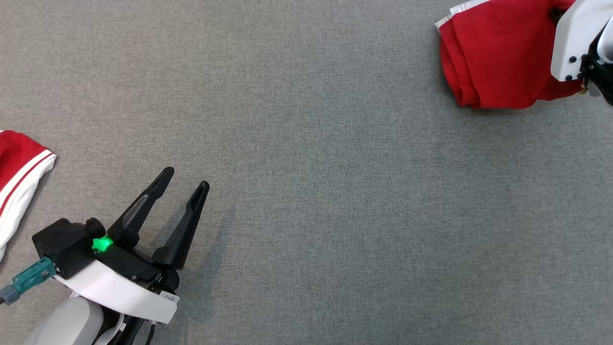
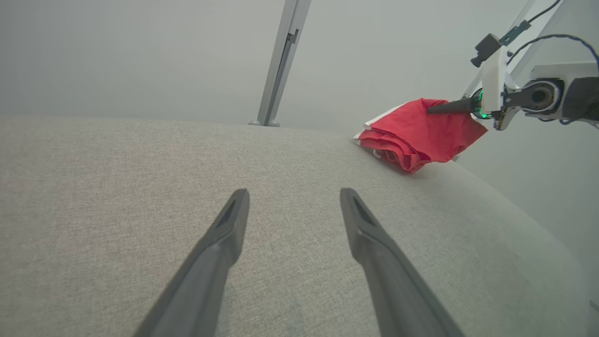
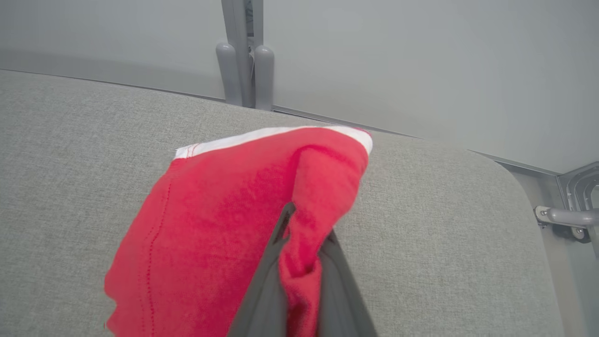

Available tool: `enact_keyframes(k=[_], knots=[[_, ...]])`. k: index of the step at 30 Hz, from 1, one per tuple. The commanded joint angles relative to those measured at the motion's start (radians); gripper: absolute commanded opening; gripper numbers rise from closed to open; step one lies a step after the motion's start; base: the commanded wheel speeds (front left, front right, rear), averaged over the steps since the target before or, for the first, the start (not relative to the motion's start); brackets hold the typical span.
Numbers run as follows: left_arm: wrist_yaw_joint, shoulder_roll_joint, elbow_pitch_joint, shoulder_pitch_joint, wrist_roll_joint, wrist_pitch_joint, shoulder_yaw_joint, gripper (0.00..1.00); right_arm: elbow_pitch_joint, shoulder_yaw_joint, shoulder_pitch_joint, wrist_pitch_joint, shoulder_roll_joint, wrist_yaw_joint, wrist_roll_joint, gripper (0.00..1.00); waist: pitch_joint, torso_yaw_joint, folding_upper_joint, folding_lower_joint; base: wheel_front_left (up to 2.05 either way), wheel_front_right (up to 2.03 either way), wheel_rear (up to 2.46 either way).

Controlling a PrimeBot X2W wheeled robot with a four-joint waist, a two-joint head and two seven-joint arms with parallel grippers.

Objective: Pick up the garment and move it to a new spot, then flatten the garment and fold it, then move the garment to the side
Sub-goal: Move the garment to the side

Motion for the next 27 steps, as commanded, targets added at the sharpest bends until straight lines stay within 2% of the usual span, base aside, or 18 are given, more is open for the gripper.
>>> enact_keyframes(k=[1,2,3,4,5,6,18,23,27], knots=[[0.002,0.001,0.002,0.005,0.0,-0.002,0.0,1.0,0.007,-0.004,0.003,0.008,-0.011,0.0,-0.012,0.0,-0.004,0.001,0.0,0.0,0.0,0.0,0.0],[0.003,0.0,0.002,0.005,-0.001,-0.002,-0.001,1.0,0.007,-0.008,0.008,0.009,-0.013,0.0,-0.017,0.02,-0.006,0.001,0.0,0.0,0.0,0.0,0.0],[0.003,-0.001,0.003,0.006,-0.002,-0.002,-0.002,1.0,0.006,-0.012,0.012,0.011,-0.015,0.0,-0.02,0.16,-0.008,0.002,0.0,0.0,0.0,0.0,0.0],[0.003,-0.002,0.004,0.006,-0.003,-0.002,-0.003,1.0,0.006,-0.017,0.016,0.012,-0.016,0.0,-0.024,0.37,-0.01,0.002,0.0,0.0,0.0,0.0,0.0],[0.004,-0.003,0.004,0.006,-0.003,-0.002,-0.003,1.0,0.006,-0.021,0.019,0.012,-0.017,0.0,-0.029,0.74,-0.011,0.003,0.0,0.0,0.0,0.0,0.0],[0.004,-0.003,0.005,0.007,-0.004,-0.002,-0.004,1.0,0.006,-0.025,0.021,0.008,-0.018,0.0,-0.032,1.0,-0.013,0.003,0.0,0.0,0.0,0.0,0.0],[0.019,-0.02,0.023,0.017,-0.006,-0.001,-0.017,1.0,0.006,-0.053,0.039,-0.037,0.002,0.0,-0.111,1.0,-0.087,0.0,0.0,0.0,0.0,0.0,0.0],[0.043,-0.034,0.033,0.041,-0.009,-0.003,-0.011,1.0,0.0,-0.048,0.056,-0.106,0.029,0.0,-0.138,1.0,-0.168,-0.007,0.0,0.0,0.0,0.0,0.0],[0.069,-0.039,0.04,0.064,-0.016,-0.004,0.006,1.0,-0.049,-0.046,0.097,-0.165,0.033,0.0,-0.132,1.0,-0.238,-0.017,0.0,0.0,0.0,0.0,0.0]])
